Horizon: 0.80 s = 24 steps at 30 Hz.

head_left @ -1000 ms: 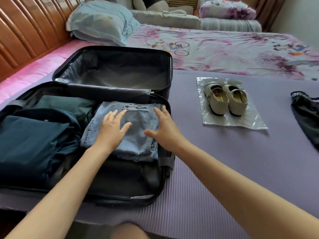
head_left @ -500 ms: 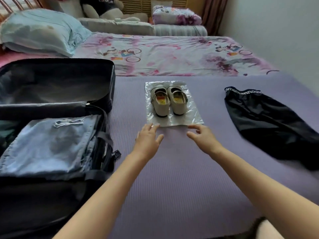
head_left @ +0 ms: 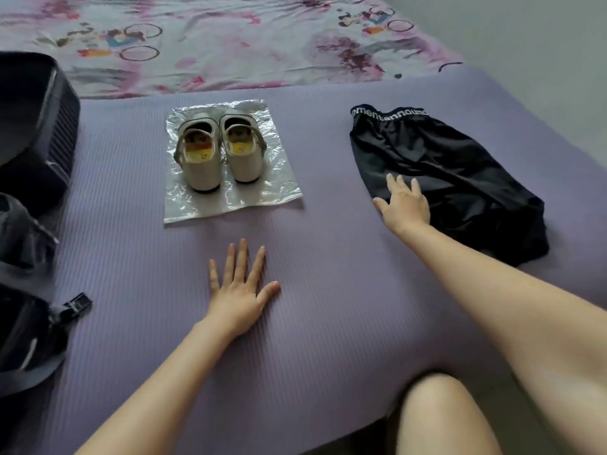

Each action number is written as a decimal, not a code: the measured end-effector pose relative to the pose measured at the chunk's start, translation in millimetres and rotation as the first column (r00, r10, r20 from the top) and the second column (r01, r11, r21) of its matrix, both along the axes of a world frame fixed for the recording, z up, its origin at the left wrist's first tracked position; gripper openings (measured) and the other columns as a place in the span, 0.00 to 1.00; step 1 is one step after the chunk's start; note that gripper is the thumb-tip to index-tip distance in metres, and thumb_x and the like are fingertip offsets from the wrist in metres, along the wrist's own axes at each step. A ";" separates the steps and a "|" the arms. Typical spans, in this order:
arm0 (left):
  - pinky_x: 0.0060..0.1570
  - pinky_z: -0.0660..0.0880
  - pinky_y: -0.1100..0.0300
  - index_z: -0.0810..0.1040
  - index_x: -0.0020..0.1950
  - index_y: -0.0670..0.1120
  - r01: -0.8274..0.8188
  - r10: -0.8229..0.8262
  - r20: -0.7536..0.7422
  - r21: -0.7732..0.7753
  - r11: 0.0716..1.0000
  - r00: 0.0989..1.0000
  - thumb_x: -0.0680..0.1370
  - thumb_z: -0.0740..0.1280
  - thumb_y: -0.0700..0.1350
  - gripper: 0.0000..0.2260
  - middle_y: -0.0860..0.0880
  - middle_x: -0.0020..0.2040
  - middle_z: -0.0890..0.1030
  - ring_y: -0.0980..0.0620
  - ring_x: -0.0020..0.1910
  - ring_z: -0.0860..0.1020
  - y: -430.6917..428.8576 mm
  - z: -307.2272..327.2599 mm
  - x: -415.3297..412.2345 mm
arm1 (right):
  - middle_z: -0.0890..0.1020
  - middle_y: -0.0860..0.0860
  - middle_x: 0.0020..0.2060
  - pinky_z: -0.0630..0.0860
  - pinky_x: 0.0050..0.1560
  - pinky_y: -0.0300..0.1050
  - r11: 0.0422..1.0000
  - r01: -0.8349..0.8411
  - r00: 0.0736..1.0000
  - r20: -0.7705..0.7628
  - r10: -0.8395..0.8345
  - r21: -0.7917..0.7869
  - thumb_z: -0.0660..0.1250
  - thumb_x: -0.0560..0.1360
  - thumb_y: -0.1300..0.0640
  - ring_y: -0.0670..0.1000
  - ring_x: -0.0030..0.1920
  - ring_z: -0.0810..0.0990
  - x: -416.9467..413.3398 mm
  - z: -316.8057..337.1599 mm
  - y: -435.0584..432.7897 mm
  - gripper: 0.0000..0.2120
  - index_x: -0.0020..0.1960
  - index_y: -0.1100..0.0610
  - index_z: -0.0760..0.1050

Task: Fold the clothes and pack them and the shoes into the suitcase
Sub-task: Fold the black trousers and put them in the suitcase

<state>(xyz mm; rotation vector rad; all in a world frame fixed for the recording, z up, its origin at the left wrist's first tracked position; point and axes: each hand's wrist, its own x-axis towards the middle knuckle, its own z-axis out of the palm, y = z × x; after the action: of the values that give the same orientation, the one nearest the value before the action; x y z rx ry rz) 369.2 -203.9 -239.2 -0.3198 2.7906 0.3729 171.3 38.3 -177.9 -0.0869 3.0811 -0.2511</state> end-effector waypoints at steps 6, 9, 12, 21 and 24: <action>0.68 0.28 0.45 0.32 0.74 0.55 0.003 -0.003 0.003 0.000 1.000 1.000 0.79 0.46 0.63 0.31 0.51 0.74 0.29 0.51 0.72 0.27 0.0 -0.9 -1.9 | 0.80 0.59 0.56 0.64 0.59 0.48 0.995 0.064 0.978 -0.194 -0.078 -0.075 0.60 0.80 0.55 0.58 0.60 0.73 8.8 -37.0 13.1 0.14 0.61 0.58 0.77; 0.69 0.30 0.45 0.35 0.75 0.55 -0.007 0.007 0.000 0.020 1.000 1.000 0.79 0.47 0.63 0.31 0.51 0.75 0.31 0.51 0.73 0.29 -1.6 3.3 -1.8 | 0.82 0.58 0.54 0.64 0.62 0.48 0.960 0.005 0.975 -0.214 -0.067 -0.278 0.64 0.78 0.57 0.58 0.60 0.74 43.9 -41.9 14.7 0.12 0.58 0.60 0.80; 0.71 0.36 0.46 0.51 0.77 0.51 -0.097 0.129 -0.153 0.200 0.975 0.980 0.80 0.53 0.58 0.27 0.48 0.78 0.46 0.50 0.76 0.40 2.4 12.9 -5.8 | 0.81 0.55 0.57 0.64 0.67 0.50 0.908 -0.168 0.972 -0.220 0.087 -0.385 0.66 0.76 0.60 0.58 0.64 0.74 102.9 -44.5 25.3 0.11 0.56 0.61 0.81; 0.71 0.60 0.56 0.56 0.76 0.48 -0.174 0.545 -0.116 0.875 0.452 0.831 0.78 0.65 0.49 0.29 0.47 0.72 0.63 0.51 0.71 0.64 69.5 57.7 -37.2 | 0.81 0.36 0.52 0.58 0.71 0.39 0.750 -0.522 0.831 -0.046 0.554 -0.406 0.60 0.76 0.45 0.36 0.62 0.73 209.4 -5.5 131.8 0.10 0.45 0.46 0.78; 0.70 0.61 0.56 0.53 0.77 0.49 -0.220 0.573 -0.088 0.867 0.447 0.815 0.75 0.70 0.48 0.36 0.47 0.72 0.63 0.50 0.71 0.64 70.1 52.4 -51.9 | 0.82 0.38 0.41 0.65 0.66 0.46 0.773 -0.483 0.870 -0.119 0.479 -0.411 0.56 0.77 0.37 0.38 0.52 0.78 194.0 9.8 139.6 0.19 0.37 0.46 0.76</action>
<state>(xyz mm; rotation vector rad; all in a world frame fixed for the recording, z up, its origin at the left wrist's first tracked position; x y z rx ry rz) 317.3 -133.9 -186.8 -0.7346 2.4045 1.9970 365.2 177.8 -168.1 -0.8813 2.8079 -0.8876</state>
